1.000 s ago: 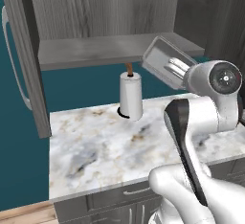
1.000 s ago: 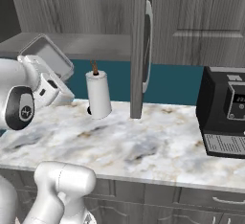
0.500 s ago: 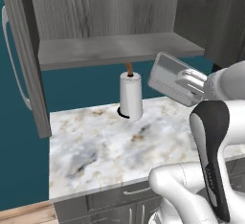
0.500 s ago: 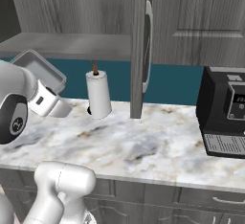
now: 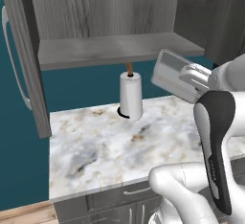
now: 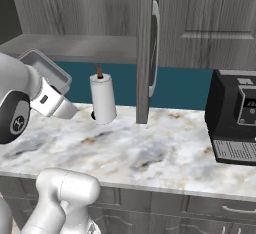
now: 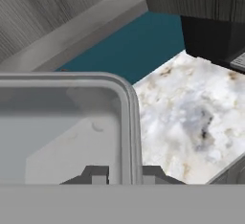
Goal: Retrieve the tupperware and aluminum foil from the cabinet and place them on the dining counter near the plate with lemon and shrimp to prepare for storing leftovers.
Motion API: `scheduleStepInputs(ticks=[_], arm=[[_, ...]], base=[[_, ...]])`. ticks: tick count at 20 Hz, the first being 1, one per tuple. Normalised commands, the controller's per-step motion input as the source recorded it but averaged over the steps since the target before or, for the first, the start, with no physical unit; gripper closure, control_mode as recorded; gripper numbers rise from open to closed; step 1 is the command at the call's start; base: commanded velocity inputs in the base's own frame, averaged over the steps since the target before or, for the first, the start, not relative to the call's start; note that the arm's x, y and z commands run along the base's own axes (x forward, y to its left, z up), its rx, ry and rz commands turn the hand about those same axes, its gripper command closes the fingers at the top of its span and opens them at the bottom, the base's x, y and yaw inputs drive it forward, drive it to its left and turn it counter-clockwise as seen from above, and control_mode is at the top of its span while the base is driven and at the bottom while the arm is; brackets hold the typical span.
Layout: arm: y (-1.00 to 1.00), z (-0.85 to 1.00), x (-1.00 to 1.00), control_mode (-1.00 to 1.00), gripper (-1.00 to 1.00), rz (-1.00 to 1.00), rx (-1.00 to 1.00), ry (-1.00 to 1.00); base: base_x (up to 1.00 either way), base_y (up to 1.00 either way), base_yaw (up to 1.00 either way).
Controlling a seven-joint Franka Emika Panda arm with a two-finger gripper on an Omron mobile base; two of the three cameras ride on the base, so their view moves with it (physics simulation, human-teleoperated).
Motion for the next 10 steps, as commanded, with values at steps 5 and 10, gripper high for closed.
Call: scheduleStepInputs(ticks=[5, 10], arm=[[0.0, 0.0, 0.0, 1.0, 1.0, 0.0, 0.0, 0.0], [0.0, 0.0, 0.0, 1.0, 1.0, 0.0, 0.0, 0.0]], base=[[-0.7, 0.0, 0.11], [-1.0, 0.0, 0.27]])
